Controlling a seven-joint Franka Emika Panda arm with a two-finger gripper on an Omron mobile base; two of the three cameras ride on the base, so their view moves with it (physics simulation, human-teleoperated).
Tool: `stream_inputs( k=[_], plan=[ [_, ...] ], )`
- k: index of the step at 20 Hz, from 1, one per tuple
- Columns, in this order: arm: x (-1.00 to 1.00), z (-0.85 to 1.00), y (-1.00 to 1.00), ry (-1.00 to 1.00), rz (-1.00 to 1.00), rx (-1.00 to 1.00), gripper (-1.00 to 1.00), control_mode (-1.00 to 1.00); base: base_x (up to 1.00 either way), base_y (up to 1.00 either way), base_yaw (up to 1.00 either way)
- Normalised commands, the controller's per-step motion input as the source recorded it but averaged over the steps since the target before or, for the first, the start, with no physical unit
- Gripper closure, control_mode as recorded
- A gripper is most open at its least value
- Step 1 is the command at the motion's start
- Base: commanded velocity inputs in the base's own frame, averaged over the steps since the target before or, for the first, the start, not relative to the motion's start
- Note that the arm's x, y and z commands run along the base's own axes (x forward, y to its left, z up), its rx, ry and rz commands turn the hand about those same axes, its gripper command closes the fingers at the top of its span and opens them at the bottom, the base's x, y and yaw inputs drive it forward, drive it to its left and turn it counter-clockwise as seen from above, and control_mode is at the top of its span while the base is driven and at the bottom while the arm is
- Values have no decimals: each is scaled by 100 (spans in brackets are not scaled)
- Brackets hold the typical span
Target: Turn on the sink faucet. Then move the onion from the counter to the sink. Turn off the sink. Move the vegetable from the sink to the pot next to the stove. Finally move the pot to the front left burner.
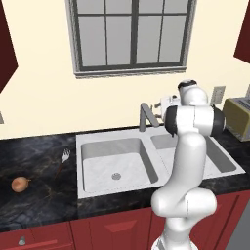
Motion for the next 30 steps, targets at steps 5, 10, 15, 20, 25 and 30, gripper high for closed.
stream_inputs(
  k=[5, 10, 15, 20, 25, 30],
  plan=[
    [20, -6, -9, 0, 0, 0, -100, -100, 0, 0, 0],
    [19, -7, -10, 0, 0, 0, -100, -100, 0, 0, 0],
    [22, -4, -2, 0, 0, 0, -100, -100, 0, 0, 0],
    [27, -4, 0, 0, 0, 0, -100, -100, 0, 0, 0],
    [26, -8, 0, 0, 0, 0, -100, -100, 0, 0, 0],
    [19, -11, 0, 0, 0, 0, -100, -100, 0, 0, 0]
  ],
)
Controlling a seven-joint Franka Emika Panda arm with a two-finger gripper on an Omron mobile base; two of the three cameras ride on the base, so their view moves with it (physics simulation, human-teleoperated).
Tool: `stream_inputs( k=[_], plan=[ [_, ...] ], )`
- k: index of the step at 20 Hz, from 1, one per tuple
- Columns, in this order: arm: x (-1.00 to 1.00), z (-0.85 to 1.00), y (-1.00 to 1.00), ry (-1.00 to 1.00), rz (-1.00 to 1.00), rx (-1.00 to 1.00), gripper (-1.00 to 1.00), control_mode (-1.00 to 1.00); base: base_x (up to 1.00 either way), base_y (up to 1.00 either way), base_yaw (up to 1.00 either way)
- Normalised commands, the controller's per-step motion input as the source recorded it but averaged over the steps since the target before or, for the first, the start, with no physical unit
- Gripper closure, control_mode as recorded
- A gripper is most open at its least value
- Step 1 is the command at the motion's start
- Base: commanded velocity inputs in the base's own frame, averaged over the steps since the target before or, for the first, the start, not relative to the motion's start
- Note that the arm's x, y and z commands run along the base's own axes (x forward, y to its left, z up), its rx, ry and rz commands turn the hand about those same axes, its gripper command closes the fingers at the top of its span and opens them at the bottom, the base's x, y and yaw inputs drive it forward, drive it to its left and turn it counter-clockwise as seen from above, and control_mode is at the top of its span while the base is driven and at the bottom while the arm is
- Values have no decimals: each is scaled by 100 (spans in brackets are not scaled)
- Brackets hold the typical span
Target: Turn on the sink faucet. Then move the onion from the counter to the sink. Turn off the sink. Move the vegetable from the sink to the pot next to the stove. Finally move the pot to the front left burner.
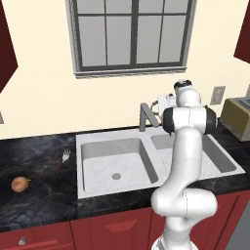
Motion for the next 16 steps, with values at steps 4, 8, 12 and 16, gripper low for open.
stream_inputs(
  k=[4, 8, 12, 16],
  plan=[
    [11, -15, 1, 0, 0, 0, -100, -100, 0, 0, 0],
    [8, -16, 10, 0, 0, 0, -100, -100, 0, 0, 0],
    [2, -17, 21, 1, 0, 0, -100, -100, 0, 0, 0],
    [0, -18, 28, 2, 0, 0, -100, -100, 0, 0, 0]
  ],
)
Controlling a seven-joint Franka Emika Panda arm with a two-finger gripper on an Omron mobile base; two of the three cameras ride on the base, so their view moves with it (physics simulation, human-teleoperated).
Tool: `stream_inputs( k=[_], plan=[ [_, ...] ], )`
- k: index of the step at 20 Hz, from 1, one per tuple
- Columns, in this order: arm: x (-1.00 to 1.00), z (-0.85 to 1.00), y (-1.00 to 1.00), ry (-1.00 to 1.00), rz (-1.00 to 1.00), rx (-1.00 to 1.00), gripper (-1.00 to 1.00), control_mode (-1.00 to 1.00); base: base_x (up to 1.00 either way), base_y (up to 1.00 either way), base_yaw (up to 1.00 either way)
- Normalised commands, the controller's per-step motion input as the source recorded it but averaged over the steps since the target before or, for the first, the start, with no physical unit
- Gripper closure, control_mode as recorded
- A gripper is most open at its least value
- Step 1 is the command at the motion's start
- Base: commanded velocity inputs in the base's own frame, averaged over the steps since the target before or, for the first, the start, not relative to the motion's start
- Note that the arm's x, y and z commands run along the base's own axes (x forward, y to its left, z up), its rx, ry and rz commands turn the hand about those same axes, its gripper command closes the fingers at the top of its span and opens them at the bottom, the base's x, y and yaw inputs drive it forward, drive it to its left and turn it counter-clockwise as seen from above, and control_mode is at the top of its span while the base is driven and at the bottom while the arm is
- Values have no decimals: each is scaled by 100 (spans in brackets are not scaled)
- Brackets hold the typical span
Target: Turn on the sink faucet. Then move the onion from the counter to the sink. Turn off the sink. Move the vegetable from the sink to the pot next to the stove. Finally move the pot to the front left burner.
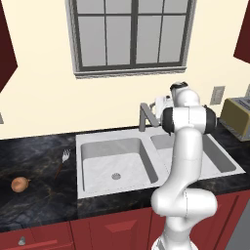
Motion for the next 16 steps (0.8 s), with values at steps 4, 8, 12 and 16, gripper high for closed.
stream_inputs(
  k=[4, 8, 12, 16],
  plan=[
    [0, -18, 33, 1, 2, 0, -100, -100, 0, 0, 0],
    [0, -13, 30, 0, 2, 0, -100, -100, 0, 0, 0],
    [0, -12, 28, 0, 1, 0, 100, -100, 0, 0, 0],
    [11, -6, 24, 0, 0, 0, 100, -100, 0, 0, 0]
  ],
)
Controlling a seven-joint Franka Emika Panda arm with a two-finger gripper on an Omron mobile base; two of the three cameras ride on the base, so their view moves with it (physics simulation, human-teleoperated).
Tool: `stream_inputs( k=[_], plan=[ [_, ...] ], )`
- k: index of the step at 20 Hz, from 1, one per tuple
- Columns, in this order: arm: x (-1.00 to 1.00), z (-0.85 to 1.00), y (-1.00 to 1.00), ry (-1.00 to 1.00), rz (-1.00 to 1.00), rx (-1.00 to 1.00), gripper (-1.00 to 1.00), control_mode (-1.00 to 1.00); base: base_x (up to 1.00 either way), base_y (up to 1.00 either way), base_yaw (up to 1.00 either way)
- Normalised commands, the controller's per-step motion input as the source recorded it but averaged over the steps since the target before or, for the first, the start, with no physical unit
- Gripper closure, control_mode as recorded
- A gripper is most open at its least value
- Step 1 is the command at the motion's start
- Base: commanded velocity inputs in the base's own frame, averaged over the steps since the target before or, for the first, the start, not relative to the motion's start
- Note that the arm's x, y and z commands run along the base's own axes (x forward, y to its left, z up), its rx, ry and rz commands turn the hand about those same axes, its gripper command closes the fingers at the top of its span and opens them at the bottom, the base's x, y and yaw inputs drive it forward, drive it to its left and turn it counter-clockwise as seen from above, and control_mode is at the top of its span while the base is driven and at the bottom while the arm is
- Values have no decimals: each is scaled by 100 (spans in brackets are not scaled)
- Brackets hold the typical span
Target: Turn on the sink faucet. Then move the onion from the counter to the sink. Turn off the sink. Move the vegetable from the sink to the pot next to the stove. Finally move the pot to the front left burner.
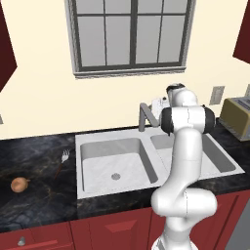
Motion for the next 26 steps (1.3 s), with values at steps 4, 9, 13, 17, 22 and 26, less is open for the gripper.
stream_inputs(
  k=[4, 9, 13, 17, 22, 26],
  plan=[
    [14, 0, 3, 0, 0, 3, 100, -100, 0, 0, 0],
    [11, 0, -11, -3, 0, 4, 100, -100, 0, 0, 0],
    [8, 0, -32, -3, 0, 2, 100, -100, 0, 0, 0],
    [10, 0, -43, 0, 0, 2, 100, -100, 0, 0, 0],
    [13, 0, -64, 0, 0, 3, 100, -100, 0, 0, 0],
    [12, 0, -70, 0, 0, 3, 100, -100, 0, 0, 0]
  ],
)
